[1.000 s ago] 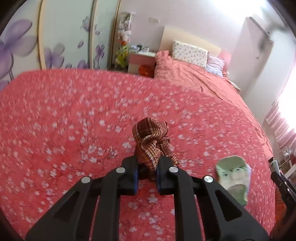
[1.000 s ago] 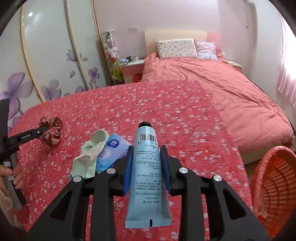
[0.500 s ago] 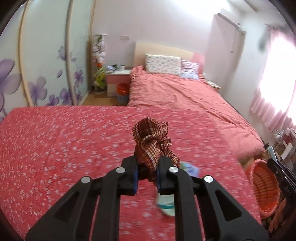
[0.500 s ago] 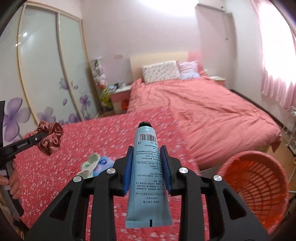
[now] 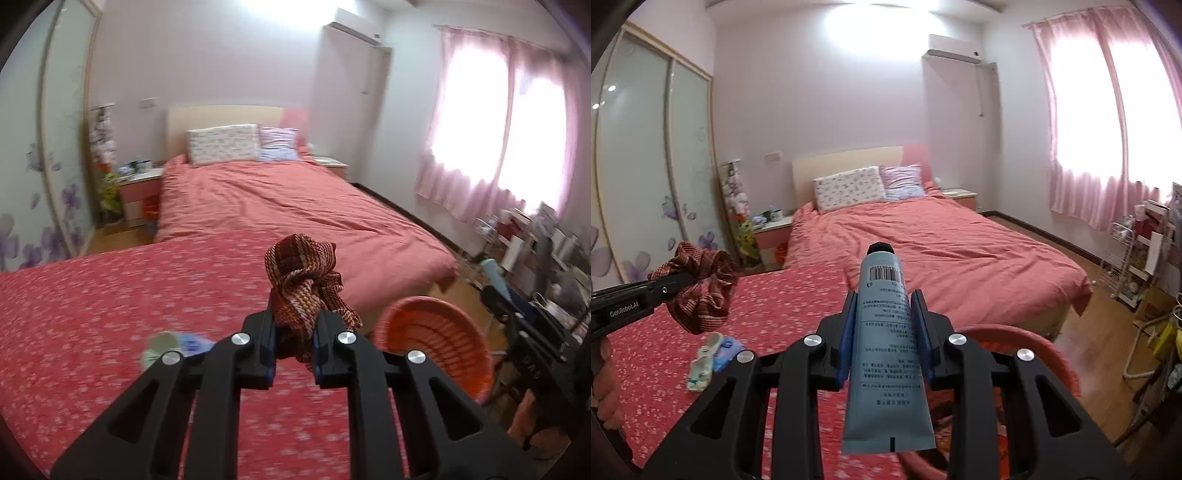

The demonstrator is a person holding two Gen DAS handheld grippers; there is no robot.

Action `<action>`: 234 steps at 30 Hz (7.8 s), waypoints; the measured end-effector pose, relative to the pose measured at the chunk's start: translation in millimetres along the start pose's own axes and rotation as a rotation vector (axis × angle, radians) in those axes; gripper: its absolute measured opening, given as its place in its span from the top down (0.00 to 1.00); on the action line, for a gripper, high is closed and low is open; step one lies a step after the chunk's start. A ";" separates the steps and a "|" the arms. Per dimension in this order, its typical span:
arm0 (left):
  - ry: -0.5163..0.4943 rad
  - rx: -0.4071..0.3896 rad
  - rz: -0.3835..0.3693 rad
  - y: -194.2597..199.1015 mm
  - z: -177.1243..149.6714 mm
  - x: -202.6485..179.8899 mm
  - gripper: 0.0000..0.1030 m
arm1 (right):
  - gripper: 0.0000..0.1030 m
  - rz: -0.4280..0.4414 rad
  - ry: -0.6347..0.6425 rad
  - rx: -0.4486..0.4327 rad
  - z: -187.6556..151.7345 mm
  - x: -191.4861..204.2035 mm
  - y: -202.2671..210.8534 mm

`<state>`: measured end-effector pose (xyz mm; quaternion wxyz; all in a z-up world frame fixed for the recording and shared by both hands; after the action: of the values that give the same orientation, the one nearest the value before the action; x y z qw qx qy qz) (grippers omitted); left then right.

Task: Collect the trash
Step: 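Carry scrunchie and blue tube over the basket and open both tools, then move both open tools from the basket back toward the bed, then grasp the light green sock with the left tool while the right tool approaches the tissue pack, then close the right tool on the blue Vinda tissue pack, then carry sock and tissue pack over the orange basket and open both tools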

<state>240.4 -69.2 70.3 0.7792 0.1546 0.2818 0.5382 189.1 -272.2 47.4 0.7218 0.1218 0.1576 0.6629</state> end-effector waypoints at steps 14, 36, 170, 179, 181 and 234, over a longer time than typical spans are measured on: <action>-0.086 0.136 -0.188 -63.0 -50.9 -126.0 0.85 | 0.71 -0.107 -0.149 0.046 -37.5 -79.8 -12.0; -0.115 0.339 -0.177 -147.2 -111.1 -163.6 0.59 | 0.70 -0.093 -0.301 0.142 -77.6 -123.1 -39.0; 0.353 0.171 0.477 -39.8 -82.3 314.9 0.57 | 0.24 0.129 0.137 0.519 -56.5 275.1 -166.8; 0.364 0.166 0.466 -39.8 -81.9 315.6 0.57 | 0.15 0.147 0.124 0.527 -59.5 271.7 -170.2; 0.365 0.165 0.464 -39.5 -82.2 316.1 0.57 | 0.16 0.147 0.123 0.526 -59.3 271.5 -171.5; 0.207 0.006 0.270 29.8 -19.8 195.7 0.95 | 0.50 0.254 0.011 0.185 -8.7 151.6 -53.9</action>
<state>257.3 121.9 17.5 0.6660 0.1374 0.3387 0.6503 246.1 -126.5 8.6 0.6170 0.2028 0.2054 0.7321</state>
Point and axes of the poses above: each gripper's, at about its wrist camera, not at the fingertips, and y roughly against the way its jaws point, x to its left, z to its top, the point moved 5 cm from there along -y, roughly the way its jaws point, and after that the axes turned 11 degrees about y, right-handed, at the moved point
